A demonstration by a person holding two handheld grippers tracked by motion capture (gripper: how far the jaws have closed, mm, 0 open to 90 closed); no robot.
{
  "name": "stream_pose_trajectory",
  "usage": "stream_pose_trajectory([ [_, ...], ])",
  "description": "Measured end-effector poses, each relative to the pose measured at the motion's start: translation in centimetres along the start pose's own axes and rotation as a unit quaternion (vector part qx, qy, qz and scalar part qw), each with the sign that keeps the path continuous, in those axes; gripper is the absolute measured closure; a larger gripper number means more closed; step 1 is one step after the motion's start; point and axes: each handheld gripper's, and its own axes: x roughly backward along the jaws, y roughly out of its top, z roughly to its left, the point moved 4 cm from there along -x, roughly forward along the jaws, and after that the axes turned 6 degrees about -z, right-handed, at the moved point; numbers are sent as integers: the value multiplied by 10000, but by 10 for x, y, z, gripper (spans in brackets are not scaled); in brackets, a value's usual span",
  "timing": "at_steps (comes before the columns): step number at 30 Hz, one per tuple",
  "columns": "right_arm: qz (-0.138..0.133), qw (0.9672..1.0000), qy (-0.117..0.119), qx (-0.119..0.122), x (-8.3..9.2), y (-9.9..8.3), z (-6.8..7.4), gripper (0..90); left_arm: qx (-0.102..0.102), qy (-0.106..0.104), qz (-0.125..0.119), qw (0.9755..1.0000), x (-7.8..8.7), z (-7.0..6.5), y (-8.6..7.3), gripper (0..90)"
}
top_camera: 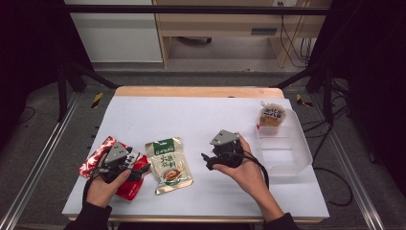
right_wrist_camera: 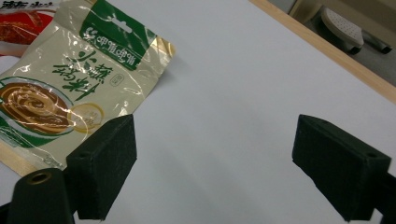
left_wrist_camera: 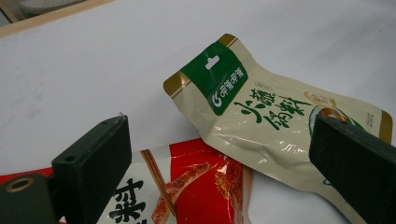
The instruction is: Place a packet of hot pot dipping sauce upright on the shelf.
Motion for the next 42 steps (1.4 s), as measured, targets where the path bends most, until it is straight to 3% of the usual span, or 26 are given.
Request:
stream_pose_trajectory([
  [10,155,9997,119,-155,-11,-28,24,151,-295,-121,107,9994,-12,-1,14,100],
  [14,120,9996,17,-264,-7,-34,24,151,-397,-212,374,9983,-27,4,20,117],
  [16,126,9994,-20,-315,-5,-36,24,151,-346,-250,510,9978,-39,11,23,134],
  [22,267,9992,-62,-301,-7,-46,23,155,-385,-313,753,9959,-57,13,23,170],
  [27,346,9992,-20,-191,-11,-47,26,154,-477,-262,1000,9935,-63,13,15,167],
  [31,381,9992,15,-96,-11,-48,29,153,-351,-260,1044,9936,-64,16,11,178],
  [36,482,9988,92,-56,-14,-51,30,151,-326,-425,1128,9922,-65,14,10,353],
  [42,539,9984,152,20,-16,-52,33,150,-342,-529,1167,9912,-65,11,10,487],
])
